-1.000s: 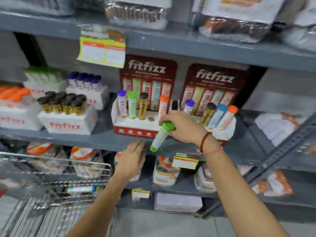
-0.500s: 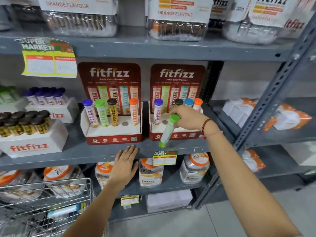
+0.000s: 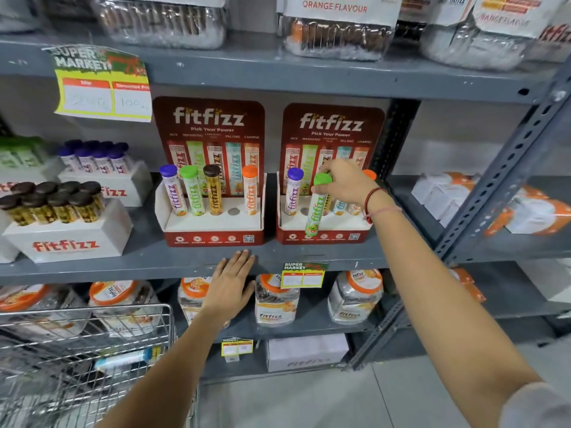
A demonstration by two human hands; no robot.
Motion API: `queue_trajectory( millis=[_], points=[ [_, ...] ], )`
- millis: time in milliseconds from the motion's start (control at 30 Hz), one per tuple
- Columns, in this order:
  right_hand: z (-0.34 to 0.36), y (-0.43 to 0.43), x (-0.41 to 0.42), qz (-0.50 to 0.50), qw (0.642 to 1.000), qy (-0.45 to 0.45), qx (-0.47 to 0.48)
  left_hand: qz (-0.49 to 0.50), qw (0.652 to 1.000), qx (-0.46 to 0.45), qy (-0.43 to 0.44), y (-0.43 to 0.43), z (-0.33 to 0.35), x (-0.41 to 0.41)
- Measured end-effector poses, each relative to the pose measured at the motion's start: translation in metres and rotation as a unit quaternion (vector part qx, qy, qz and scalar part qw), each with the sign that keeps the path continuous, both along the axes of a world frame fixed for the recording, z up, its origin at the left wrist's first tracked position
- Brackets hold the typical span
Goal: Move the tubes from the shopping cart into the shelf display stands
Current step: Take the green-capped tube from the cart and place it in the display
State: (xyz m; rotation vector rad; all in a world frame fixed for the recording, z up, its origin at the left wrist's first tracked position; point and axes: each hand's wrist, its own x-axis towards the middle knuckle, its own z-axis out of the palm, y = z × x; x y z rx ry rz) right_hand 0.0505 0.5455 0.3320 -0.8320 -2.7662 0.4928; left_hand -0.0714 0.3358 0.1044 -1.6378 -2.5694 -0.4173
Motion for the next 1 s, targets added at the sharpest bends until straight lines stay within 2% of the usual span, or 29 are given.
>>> queue_trajectory(
  millis=[300, 567, 1000],
  points=[
    [0.004, 0.016, -0.018, -0.03, 0.997, 0.053, 0.042, -0.004, 1.0, 0.007, 0.009, -0.001, -0.005, -0.003],
    [0.001, 0.026, -0.032, -0.044, 0.997, 0.01, 0.062, -0.001, 1.0, 0.002, 0.012, -0.001, -0.006, -0.003],
    [-0.006, 0.033, -0.04, -0.044, 0.998, -0.026, 0.037, 0.0, 1.0, -0.004, 0.009, -0.002, -0.007, -0.004]
  ],
)
